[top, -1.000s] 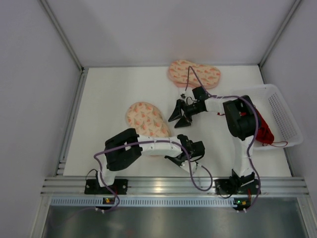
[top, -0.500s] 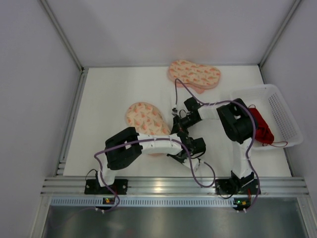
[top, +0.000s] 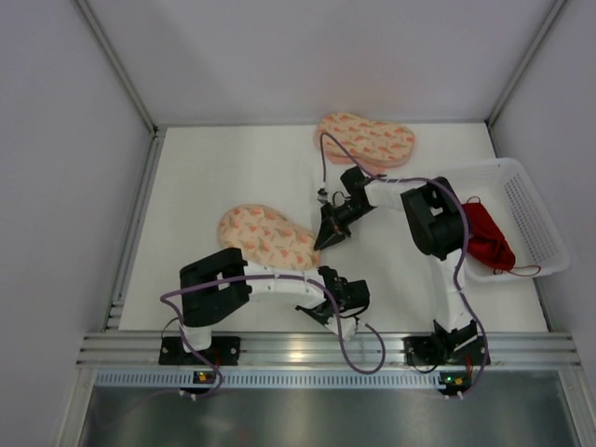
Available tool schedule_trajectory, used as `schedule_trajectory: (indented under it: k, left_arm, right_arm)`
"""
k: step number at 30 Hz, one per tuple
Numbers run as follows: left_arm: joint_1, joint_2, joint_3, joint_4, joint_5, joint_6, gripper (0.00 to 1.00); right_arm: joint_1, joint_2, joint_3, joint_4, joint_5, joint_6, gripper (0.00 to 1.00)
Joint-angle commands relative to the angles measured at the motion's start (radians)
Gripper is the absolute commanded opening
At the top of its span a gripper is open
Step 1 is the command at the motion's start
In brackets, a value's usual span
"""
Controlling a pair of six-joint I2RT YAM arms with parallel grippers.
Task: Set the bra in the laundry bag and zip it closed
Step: Zip the zipper on the laundry bag.
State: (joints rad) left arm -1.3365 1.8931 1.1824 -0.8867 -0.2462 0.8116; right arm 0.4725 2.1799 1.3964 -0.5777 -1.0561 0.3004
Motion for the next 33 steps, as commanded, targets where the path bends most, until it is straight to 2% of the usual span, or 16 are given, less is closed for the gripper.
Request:
schedule_trajectory:
  k: [1,5,6,8,9,11,14,19,23,28,32,33]
  left_arm:
    - [-0.026,-0.071,-0.055,-0.02,0.094,-0.06,0.0]
    - [-0.024,-0.066,-0.07,-0.014,0.081,-0.071,0.0]
    - [-0.021,-0.06,-0.049,-0.011,0.079,-0.08,0.0]
    - [-0.013,-0.033,-0.02,0.0,0.073,-0.091,0.0]
    - [-0.004,-0.02,0.015,0.005,0.07,-0.101,0.0]
    - [0.006,0.02,0.051,0.014,0.035,-0.104,0.0]
    - [0.02,0.075,0.114,0.031,-0.024,-0.107,0.0]
    - [0.057,0.129,0.232,0.048,-0.048,-0.115,0.0]
    - [0.08,0.162,0.29,0.058,-0.044,-0.101,0.0]
    - [0.083,0.164,0.303,0.094,-0.051,-0.083,0.0]
    - [0.085,0.147,0.283,0.094,-0.045,-0.074,0.0]
    - [0.085,0.143,0.266,0.094,-0.042,-0.072,0.0]
  right_arm:
    - [-0.025,0.038,0.122,-0.102,0.057,-0.147,0.0]
    - [-0.025,0.058,0.176,-0.125,0.073,-0.159,0.01]
    - [-0.026,0.058,0.185,-0.126,0.068,-0.149,0.15]
    - [-0.026,0.044,0.187,-0.129,0.067,-0.139,0.32]
    - [-0.031,0.034,0.179,-0.132,0.067,-0.135,0.49]
    - [-0.038,-0.002,0.162,-0.142,0.071,-0.136,0.6]
    - [-0.069,-0.032,0.135,-0.197,0.094,-0.187,0.63]
    - [-0.097,-0.058,0.049,-0.28,0.094,-0.282,0.62]
    - [-0.094,-0.069,-0.043,-0.197,-0.011,-0.231,0.62]
    - [-0.054,-0.046,-0.088,-0.131,-0.096,-0.19,0.55]
    - [-0.028,-0.042,-0.1,-0.114,-0.107,-0.181,0.23]
    - [-0.031,-0.042,-0.091,-0.116,-0.102,-0.181,0.09]
